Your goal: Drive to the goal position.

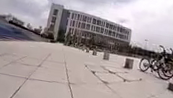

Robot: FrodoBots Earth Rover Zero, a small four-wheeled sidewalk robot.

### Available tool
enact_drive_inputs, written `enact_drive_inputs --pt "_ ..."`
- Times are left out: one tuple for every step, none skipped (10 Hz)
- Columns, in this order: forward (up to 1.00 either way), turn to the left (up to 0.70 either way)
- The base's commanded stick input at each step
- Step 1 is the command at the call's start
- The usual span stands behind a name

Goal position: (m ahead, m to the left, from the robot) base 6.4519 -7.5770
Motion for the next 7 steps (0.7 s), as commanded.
enact_drive_inputs --pt "0.7 0.0" --pt "0.7 0.0" --pt "0.7 0.0" --pt "0.7 0.0" --pt "0.7 0.0" --pt "0.7 0.0" --pt "0.7 0.0"
